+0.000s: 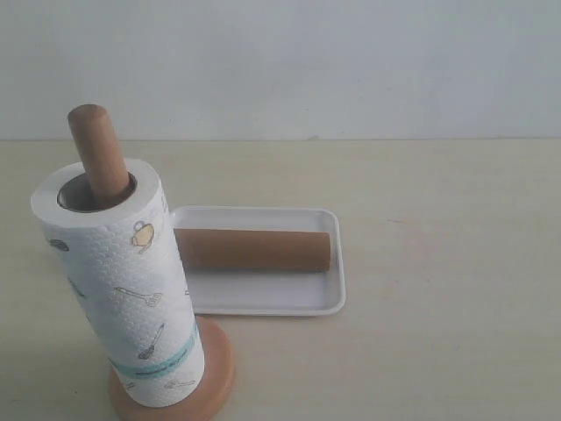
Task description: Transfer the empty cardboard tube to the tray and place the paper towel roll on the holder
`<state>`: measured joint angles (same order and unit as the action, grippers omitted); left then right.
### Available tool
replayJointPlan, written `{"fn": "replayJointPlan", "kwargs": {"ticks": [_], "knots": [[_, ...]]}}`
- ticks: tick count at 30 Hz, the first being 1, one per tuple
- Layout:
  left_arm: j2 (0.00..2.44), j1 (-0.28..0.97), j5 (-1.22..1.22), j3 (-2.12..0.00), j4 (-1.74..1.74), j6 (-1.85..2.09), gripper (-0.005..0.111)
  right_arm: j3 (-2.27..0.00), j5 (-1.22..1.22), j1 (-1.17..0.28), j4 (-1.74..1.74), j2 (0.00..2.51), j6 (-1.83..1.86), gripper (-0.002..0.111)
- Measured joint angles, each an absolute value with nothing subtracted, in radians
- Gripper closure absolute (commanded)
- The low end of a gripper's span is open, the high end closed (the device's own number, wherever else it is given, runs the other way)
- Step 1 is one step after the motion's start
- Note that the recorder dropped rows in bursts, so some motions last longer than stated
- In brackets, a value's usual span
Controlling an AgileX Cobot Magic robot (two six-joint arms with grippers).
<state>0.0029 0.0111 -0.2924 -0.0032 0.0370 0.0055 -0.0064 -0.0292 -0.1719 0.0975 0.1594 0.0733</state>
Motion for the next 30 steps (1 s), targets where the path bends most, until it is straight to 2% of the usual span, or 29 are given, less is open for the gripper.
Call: {"fn": "replayJointPlan", "kwargs": {"ticks": [15,30], "knots": [[0.003,0.011,-0.292,-0.003,0.037,0.005,0.103,-0.004,0.299,-0.031,0.107,0.007,0.075,0.106],[0.003,0.011,-0.292,-0.003,0.037,0.000,0.103,0.000,0.347,-0.012,0.156,0.004,0.075,0.106]]}}
